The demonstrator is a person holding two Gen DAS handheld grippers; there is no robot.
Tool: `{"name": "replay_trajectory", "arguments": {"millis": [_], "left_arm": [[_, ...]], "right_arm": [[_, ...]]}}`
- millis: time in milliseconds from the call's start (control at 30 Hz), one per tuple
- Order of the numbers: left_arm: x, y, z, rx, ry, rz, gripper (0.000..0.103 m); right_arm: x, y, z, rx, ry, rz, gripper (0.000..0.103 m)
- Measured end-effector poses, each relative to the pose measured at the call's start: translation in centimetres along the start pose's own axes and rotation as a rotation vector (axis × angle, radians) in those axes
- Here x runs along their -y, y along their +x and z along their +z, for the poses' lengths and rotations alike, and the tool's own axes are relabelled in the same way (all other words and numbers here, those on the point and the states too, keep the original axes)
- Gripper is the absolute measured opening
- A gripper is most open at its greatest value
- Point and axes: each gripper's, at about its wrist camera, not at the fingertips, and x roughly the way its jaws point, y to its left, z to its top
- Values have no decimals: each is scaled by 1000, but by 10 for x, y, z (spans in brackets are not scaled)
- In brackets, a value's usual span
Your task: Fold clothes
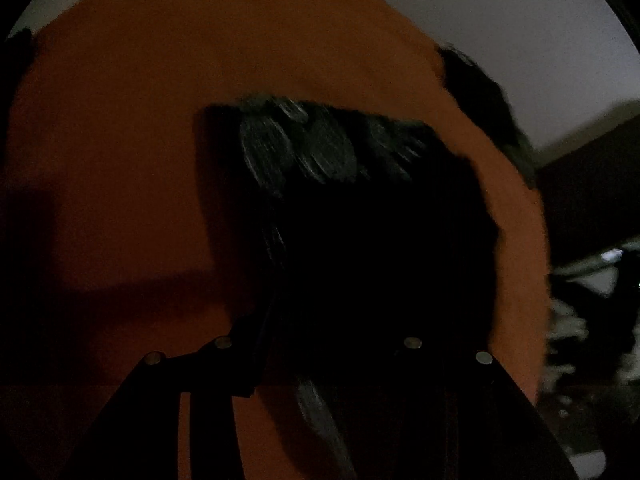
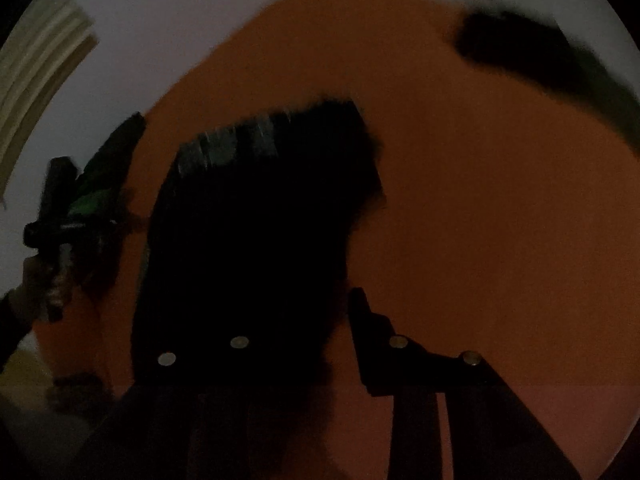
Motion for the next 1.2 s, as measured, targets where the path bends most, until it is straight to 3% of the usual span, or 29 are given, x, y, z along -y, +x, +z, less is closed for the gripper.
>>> {"name": "replay_trajectory", "arguments": {"millis": [100,167,200,233,267,300,333,367,467,567,600,633,733,800,833,900,967,1067,1200], "left_arm": [[-1,29,21,19,-35,29,44],[-3,42,27,47,-63,40,43],[-2,46,28,81,-68,36,42],[-1,45,27,109,-68,29,22],[1,42,26,126,-68,25,3],[3,39,25,144,-67,21,2],[5,36,24,161,-67,18,2],[7,32,25,188,-69,-10,2],[16,6,27,270,-27,-117,2],[19,1,35,301,32,-103,3],[16,5,39,289,27,-93,3],[12,11,42,274,14,-88,3],[0,23,47,234,-27,-68,3],[-7,24,46,210,-54,-59,4],[-11,20,43,202,-68,-63,5],[-18,14,40,193,-86,-68,13],[-20,9,38,173,-87,-64,30],[-19,13,37,145,-68,-48,38],[-17,36,39,114,-80,-36,39]], "right_arm": [[-10,53,68,49,-34,-21,29],[-16,100,95,33,-4,-48,41],[-12,121,106,23,18,-82,41],[-6,137,111,13,44,-104,41],[1,148,113,1,67,-101,38],[8,159,116,-11,91,-98,26],[16,170,118,-24,114,-95,2],[23,174,119,-15,145,-54,1],[45,127,113,208,201,397,1],[78,118,102,277,318,803,1],[90,125,100,279,372,892,1],[102,133,99,265,407,912,1],[134,160,98,164,497,755,4],[152,174,103,91,562,643,25],[161,181,106,54,594,587,43],[172,172,112,74,606,546,50],[163,151,123,96,509,502,59],[136,123,142,86,302,397,59],[90,148,140,-72,99,155,59]]}}
